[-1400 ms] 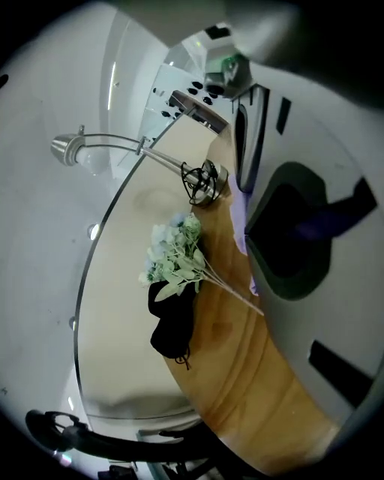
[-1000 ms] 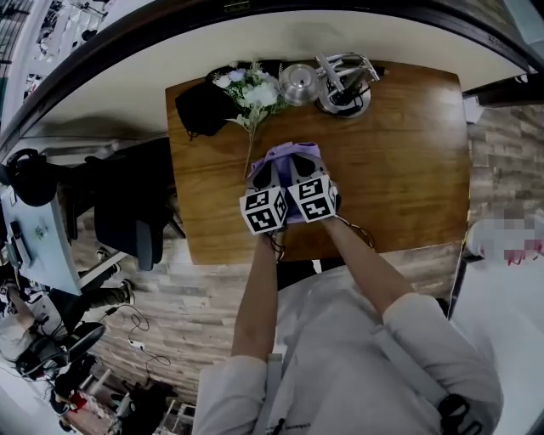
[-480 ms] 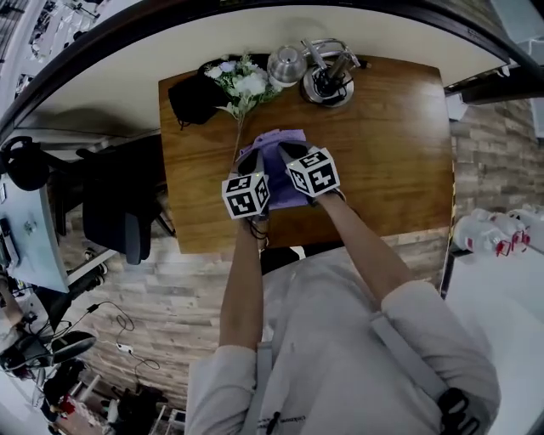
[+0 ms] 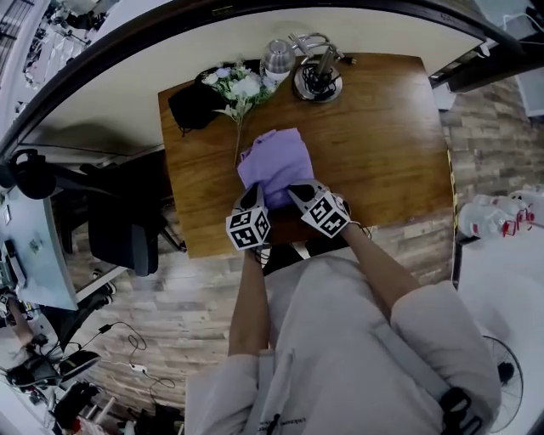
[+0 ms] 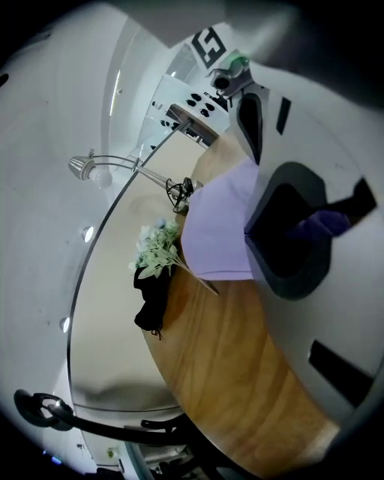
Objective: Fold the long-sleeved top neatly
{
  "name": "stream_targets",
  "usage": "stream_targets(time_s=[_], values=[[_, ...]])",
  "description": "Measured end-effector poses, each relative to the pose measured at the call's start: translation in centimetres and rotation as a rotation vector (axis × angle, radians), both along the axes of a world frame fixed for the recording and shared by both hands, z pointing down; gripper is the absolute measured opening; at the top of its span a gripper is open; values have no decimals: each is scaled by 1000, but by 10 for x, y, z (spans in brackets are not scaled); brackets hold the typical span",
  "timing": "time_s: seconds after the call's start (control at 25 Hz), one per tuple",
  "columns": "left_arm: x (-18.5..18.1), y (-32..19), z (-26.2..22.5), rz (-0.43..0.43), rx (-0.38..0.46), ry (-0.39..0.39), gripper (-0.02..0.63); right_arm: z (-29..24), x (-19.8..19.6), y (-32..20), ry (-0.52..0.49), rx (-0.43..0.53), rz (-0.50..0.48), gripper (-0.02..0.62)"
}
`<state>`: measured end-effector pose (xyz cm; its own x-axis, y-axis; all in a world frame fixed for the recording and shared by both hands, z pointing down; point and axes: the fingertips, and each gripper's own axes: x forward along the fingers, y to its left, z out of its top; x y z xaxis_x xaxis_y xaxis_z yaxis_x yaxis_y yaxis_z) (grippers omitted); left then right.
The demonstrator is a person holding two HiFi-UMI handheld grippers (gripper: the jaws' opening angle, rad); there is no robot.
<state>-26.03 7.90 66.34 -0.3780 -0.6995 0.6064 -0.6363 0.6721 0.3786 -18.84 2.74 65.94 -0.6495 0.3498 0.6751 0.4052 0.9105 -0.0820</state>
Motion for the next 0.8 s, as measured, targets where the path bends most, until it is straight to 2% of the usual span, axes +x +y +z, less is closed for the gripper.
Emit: stream_targets(time_s=[0.12, 0.32, 0.4, 0.48, 0.56, 0.64, 0.72, 0.8], values=[[2, 1, 5, 19, 9, 4, 23, 1, 9, -1, -14, 27, -31, 5], [6, 6, 4, 64, 10, 20, 23, -8, 22, -8, -10, -5, 38, 5], [7, 11, 1, 74, 13, 4, 23, -29, 18, -6, -65, 25, 66, 5], [7, 18, -14, 68, 49, -31, 23, -49, 11, -4, -119, 40, 114, 6], [17, 18, -31, 95, 112, -57, 23, -46, 11, -12, -78, 48, 200, 6], [40, 15, -33, 168, 128, -47, 23, -24, 22, -25, 14, 75, 286, 6], [62, 22, -14, 225, 77, -15, 23, -3, 36, -30, 72, 94, 341, 6], [72, 38, 7, 229, 16, 11, 23, 8, 43, -28, 97, 99, 366, 6]])
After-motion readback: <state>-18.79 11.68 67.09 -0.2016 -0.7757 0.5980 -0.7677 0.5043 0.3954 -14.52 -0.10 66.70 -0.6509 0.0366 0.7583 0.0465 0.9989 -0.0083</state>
